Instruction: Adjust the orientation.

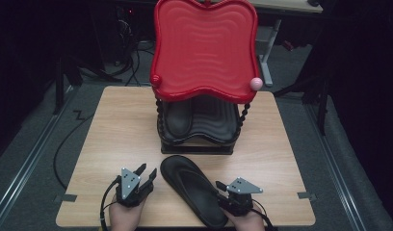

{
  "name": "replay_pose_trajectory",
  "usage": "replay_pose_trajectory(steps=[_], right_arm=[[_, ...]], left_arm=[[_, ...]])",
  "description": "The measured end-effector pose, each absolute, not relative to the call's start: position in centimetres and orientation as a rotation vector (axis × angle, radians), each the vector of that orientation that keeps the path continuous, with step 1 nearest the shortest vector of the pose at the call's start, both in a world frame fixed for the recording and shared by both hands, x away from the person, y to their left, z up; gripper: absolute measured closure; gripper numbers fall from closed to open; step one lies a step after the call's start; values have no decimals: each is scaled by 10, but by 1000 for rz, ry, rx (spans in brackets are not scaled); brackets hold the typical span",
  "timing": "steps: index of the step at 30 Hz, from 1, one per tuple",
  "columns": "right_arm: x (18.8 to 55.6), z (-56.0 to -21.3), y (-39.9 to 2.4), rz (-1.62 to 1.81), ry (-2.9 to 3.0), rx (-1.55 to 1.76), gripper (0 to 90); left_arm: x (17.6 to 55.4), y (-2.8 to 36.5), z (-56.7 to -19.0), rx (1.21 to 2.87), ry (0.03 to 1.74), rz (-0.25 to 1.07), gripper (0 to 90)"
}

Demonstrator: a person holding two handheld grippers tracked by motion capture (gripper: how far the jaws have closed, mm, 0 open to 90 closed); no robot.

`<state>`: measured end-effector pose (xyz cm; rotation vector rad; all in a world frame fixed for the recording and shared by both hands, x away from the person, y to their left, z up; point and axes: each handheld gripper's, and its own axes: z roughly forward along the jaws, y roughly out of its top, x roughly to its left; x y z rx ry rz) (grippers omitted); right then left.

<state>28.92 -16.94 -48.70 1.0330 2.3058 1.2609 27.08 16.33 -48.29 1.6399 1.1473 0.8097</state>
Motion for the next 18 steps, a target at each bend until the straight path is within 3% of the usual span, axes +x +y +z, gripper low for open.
replay_pose_trajectory(steps=[7, 10, 18], right_arm=[[299, -491, -168, 1283, 2342, 1062, 691], [299, -491, -167, 1280, 2363, 1038, 737], [289, -491, -160, 1296, 2389, 1010, 736]], left_arm=[[263, 171, -483, 1628, 1170, 805, 558], [260, 168, -482, 1638, 1181, 816, 580], [247, 147, -475, 1647, 1140, 692, 554]])
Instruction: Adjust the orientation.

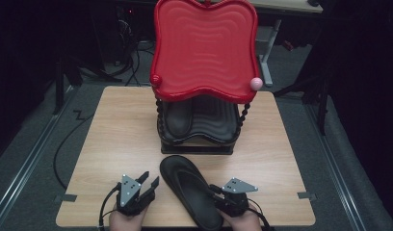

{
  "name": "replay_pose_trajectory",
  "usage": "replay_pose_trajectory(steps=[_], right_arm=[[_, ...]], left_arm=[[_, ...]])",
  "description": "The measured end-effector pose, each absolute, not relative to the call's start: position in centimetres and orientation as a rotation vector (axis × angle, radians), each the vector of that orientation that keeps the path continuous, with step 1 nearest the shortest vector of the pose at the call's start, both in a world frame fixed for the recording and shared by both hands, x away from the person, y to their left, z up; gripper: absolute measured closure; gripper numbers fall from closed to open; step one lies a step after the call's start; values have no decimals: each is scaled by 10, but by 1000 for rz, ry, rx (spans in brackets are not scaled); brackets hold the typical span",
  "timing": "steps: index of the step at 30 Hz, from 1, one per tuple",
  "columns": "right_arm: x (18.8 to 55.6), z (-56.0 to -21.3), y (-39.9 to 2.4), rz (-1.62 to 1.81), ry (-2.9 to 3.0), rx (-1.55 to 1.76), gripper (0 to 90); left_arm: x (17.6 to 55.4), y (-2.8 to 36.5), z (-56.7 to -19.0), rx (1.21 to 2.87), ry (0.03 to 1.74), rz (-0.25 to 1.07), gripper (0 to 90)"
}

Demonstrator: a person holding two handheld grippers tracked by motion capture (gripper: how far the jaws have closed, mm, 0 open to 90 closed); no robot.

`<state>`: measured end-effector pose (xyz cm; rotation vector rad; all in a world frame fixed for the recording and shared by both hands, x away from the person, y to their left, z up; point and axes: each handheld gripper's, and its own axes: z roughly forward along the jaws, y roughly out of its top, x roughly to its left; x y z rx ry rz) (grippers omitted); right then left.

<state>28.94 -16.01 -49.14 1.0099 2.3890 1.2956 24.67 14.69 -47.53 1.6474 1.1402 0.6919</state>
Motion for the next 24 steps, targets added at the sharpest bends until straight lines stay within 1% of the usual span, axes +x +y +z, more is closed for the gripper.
replay_pose_trajectory(steps=[1, 2, 3, 7, 9, 15, 16, 17, 18, 19, 21, 22, 24], right_arm=[[287, -492, -156, 1302, 2395, 1000, 732], [287, -492, -156, 1302, 2395, 1000, 732], [285, -492, -153, 1319, 2405, 995, 729], [283, -493, -148, 1342, 2420, 989, 720], [281, -493, -144, 1344, 2433, 975, 715], [277, -493, -134, 1347, 2465, 909, 694], [279, -492, -133, 1360, 2454, 922, 662], [279, -492, -133, 1360, 2454, 922, 662], [281, -491, -132, 1364, 2447, 930, 637], [285, -492, -130, 1360, 2447, 951, 595], [288, -493, -129, 1354, 2448, 956, 589], [292, -495, -127, 1352, 2454, 974, 571], [293, -495, -127, 1354, 2458, 975, 572]], left_arm=[[240, 131, -471, 1664, 1082, 710, 545], [240, 131, -471, 1664, 1082, 710, 541], [237, 122, -471, 1680, 1061, 699, 535], [237, 117, -474, 1701, 1077, 671, 526], [237, 116, -476, 1703, 1092, 637, 522], [237, 112, -482, 1737, 1129, 614, 519], [238, 112, -484, 1746, 1140, 594, 523], [239, 112, -486, 1755, 1151, 579, 523], [239, 111, -489, 1760, 1152, 582, 545], [238, 113, -489, 1756, 1151, 586, 553], [238, 114, -489, 1749, 1158, 568, 553], [237, 114, -490, 1733, 1178, 553, 554], [236, 114, -490, 1729, 1185, 549, 552]])
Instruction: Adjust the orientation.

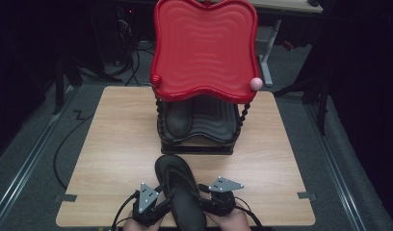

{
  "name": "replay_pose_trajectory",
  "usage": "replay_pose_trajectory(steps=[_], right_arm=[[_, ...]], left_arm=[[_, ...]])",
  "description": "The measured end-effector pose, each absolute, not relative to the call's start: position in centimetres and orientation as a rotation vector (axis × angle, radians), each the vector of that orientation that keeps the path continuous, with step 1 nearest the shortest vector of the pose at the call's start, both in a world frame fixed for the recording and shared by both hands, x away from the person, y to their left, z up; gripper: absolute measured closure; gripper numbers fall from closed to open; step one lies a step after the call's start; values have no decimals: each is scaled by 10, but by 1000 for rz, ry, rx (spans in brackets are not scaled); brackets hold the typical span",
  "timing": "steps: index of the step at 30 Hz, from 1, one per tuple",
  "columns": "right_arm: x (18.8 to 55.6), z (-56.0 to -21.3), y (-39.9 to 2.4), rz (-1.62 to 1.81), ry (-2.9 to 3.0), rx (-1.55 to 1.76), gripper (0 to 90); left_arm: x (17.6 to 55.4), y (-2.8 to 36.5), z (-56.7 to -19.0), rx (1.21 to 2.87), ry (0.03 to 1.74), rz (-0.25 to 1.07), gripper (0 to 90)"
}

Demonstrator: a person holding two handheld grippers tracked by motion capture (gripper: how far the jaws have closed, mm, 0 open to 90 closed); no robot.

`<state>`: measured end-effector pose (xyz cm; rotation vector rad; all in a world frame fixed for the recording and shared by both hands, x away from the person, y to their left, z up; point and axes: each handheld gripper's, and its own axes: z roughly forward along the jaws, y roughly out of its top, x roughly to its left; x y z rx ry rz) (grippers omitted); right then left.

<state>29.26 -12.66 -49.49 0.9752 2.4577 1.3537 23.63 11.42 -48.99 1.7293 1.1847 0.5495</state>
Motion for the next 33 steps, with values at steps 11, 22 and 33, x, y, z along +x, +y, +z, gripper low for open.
replay_pose_trajectory(steps=[11, 22, 33], right_arm=[[287, -498, -128, 1319, 2484, 940, 614], [283, -496, -127, 1289, 2470, 909, 655], [281, -495, -131, 1296, 2473, 925, 658]], left_arm=[[226, 107, -495, 1770, 1177, 521, 503], [224, 103, -492, 1780, 1161, 561, 655], [223, 101, -488, 1765, 1134, 568, 668]])
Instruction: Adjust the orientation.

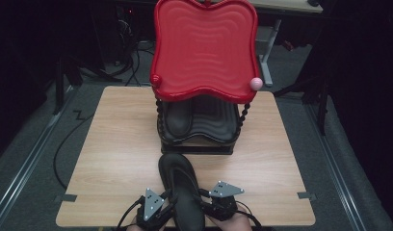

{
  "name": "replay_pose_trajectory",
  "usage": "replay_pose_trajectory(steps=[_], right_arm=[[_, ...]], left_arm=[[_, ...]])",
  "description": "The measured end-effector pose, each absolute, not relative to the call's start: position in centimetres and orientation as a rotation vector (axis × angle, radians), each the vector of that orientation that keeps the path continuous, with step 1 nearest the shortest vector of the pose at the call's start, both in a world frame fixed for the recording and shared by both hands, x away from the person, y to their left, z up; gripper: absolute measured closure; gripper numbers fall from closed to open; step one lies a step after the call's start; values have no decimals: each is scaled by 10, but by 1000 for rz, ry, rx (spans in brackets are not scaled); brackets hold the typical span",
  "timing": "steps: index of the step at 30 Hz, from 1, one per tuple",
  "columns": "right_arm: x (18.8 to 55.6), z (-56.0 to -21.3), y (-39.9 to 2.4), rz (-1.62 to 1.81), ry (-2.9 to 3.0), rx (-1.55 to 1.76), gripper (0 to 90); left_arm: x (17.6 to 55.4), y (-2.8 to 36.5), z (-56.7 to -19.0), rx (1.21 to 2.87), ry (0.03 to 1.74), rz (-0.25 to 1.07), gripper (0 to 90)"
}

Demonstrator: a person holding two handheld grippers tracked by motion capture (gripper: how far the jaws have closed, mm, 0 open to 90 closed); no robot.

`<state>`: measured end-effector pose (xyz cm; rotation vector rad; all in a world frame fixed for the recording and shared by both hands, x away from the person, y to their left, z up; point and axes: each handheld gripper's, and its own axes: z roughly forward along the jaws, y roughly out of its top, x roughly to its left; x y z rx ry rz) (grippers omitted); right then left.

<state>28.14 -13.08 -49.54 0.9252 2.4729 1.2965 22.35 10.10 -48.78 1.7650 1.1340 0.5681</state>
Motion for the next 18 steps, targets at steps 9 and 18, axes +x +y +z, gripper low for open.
replay_pose_trajectory(steps=[9, 18], right_arm=[[279, -491, -135, 1317, 2447, 927, 658], [271, -486, -152, 1324, 2394, 963, 660]], left_arm=[[223, 100, -483, 1751, 1103, 568, 668], [224, 83, -477, 1760, 1017, 557, 667]])
